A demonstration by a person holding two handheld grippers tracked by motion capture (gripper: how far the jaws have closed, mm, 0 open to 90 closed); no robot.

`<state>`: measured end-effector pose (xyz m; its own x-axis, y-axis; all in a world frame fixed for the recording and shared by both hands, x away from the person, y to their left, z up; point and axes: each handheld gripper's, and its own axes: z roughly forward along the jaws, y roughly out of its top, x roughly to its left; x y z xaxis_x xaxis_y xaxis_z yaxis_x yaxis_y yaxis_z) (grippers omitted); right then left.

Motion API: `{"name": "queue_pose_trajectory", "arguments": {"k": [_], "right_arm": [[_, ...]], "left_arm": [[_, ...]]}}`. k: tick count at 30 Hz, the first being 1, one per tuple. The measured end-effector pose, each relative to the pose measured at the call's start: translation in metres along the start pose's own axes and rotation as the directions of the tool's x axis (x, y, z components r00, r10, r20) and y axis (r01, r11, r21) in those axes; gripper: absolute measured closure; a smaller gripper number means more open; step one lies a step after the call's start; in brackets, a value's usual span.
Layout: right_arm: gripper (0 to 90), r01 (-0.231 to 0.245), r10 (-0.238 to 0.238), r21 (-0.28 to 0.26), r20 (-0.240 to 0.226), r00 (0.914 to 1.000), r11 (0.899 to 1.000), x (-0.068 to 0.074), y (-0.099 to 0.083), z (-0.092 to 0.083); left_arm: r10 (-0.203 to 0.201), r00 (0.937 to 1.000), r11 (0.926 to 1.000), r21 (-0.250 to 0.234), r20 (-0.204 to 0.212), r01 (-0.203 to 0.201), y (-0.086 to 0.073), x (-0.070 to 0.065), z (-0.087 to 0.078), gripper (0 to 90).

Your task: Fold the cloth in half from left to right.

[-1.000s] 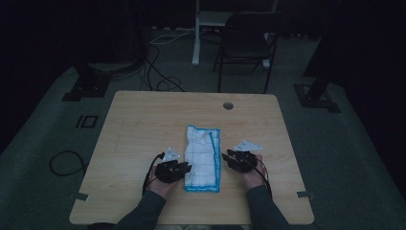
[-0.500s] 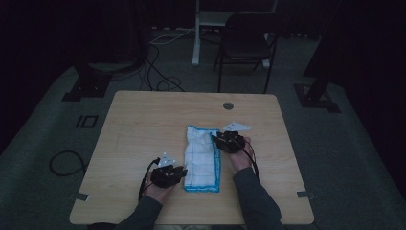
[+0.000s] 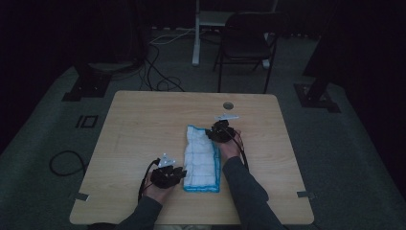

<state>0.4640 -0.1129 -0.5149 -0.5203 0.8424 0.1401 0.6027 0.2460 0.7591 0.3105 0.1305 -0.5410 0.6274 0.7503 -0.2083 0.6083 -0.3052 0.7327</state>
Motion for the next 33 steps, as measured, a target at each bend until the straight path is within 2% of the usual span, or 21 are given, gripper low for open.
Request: {"name": "queue_pose_trajectory", "arguments": {"k": [1,4,5,8,9,10,11,12,13,14,15,16,17,18,19,22,23,24,25,29,33], "right_arm": [[58.2,-0.016,0.016,0.037,0.016,0.9997,0.999,-0.002,-0.006,0.01],[56.8,-0.015,0.014,0.057,0.023,0.9996,0.998,-0.002,-0.01,0.016],[55.7,-0.003,-0.001,0.081,0.039,0.9992,0.997,0.0,-0.012,0.02],[57.1,0.006,-0.01,0.084,0.046,0.9989,0.996,0.001,-0.012,0.02],[68.4,0.018,-0.023,0.097,0.054,0.9983,0.995,0.001,-0.01,0.02],[68.4,0.018,-0.023,0.097,0.054,0.9983,0.995,0.001,-0.01,0.02],[78.8,0.036,-0.041,0.096,0.054,0.9977,0.995,0.001,-0.009,0.019],[78.8,0.036,-0.041,0.096,0.054,0.9977,0.995,0.001,-0.009,0.019],[85.1,0.056,-0.061,0.089,0.059,0.9964,0.994,0.002,-0.008,0.018],[85.1,0.056,-0.061,0.089,0.059,0.9964,0.994,0.002,-0.008,0.018],[90.0,0.057,-0.061,0.072,0.057,0.9965,0.996,0.002,-0.007,0.014],[90.0,0.057,-0.061,0.072,0.057,0.9965,0.996,0.002,-0.007,0.014],[90.0,0.041,-0.042,0.038,0.037,0.9984,0.998,0.0,-0.003,0.008],[90.0,0.041,-0.042,0.038,0.037,0.9984,0.998,0.0,-0.003,0.008],[90.0,0.036,-0.036,0.014,0.026,0.999,0.999,-0.002,0.0,0.002],[90.0,0.034,-0.034,0.011,0.031,0.9989,0.999,-0.004,0.002,0.0],[76.8,0.009,-0.01,0.016,0.04,0.9991,1.0,-0.007,0.003,0.001],[76.8,0.009,-0.01,0.016,0.04,0.9991,1.0,-0.007,0.003,0.001],[70.2,0.0,-0.001,0.03,0.055,0.9985,1.0,-0.008,0.003,0.005],[64.6,0.026,-0.031,0.064,0.084,0.996,0.998,-0.005,0.003,0.018],[64.7,0.037,-0.045,0.087,0.094,0.9946,0.995,-0.004,0.003,0.026]], "left_arm": [[-0.002,1.0,1.0,0.002,0.0,0.002,0.0,0.0,0.0,71.8],[-0.001,1.0,1.0,0.002,0.001,0.001,-0.001,0.0,0.0,71.8],[-0.001,1.0,1.0,0.003,0.002,0.001,-0.001,0.0,0.0,71.8],[0.001,1.0,1.0,0.002,0.001,-0.001,-0.001,0.0,0.0,71.8],[0.001,1.0,1.0,0.003,0.001,-0.001,-0.001,-0.001,0.0,71.9],[0.001,1.0,1.0,0.003,0.001,-0.001,-0.001,-0.001,0.0,71.9],[0.002,1.0,1.0,0.002,0.001,-0.002,-0.001,-0.001,0.0,71.9],[0.002,1.0,1.0,0.002,0.001,-0.002,-0.001,-0.001,0.0,71.9],[0.001,1.0,1.0,0.001,0.004,-0.001,-0.001,-0.001,0.0,71.9],[0.001,1.0,1.0,0.001,0.004,-0.001,-0.001,-0.001,0.0,71.9],[-0.001,1.0,1.0,-0.002,0.006,0.001,-0.001,-0.001,-0.001,71.8],[-0.001,1.0,1.0,-0.002,0.006,0.001,-0.001,-0.001,-0.001,71.7],[0.0,1.0,1.0,-0.004,0.01,0.0,-0.001,-0.001,-0.001,71.6],[0.0,1.0,1.0,-0.004,0.01,0.0,-0.001,-0.001,-0.001,71.6],[0.002,1.0,1.0,-0.001,0.009,-0.002,-0.001,-0.001,0.0,71.6],[0.001,1.0,1.0,-0.003,0.01,-0.001,0.0,-0.002,0.0,71.6],[0.004,0.9999,1.0,-0.002,0.01,-0.003,0.0,-0.002,0.0,71.5],[0.004,0.9999,1.0,-0.002,0.011,-0.004,0.0,-0.002,0.0,71.5],[0.003,0.9999,1.0,0.0,0.012,-0.003,0.0,-0.002,0.0,71.6],[0.003,0.9999,1.0,0.003,0.014,-0.003,0.0,-0.002,0.001,71.5],[0.004,0.9999,1.0,0.004,0.015,-0.004,0.0,-0.002,0.001,71.6]]}}
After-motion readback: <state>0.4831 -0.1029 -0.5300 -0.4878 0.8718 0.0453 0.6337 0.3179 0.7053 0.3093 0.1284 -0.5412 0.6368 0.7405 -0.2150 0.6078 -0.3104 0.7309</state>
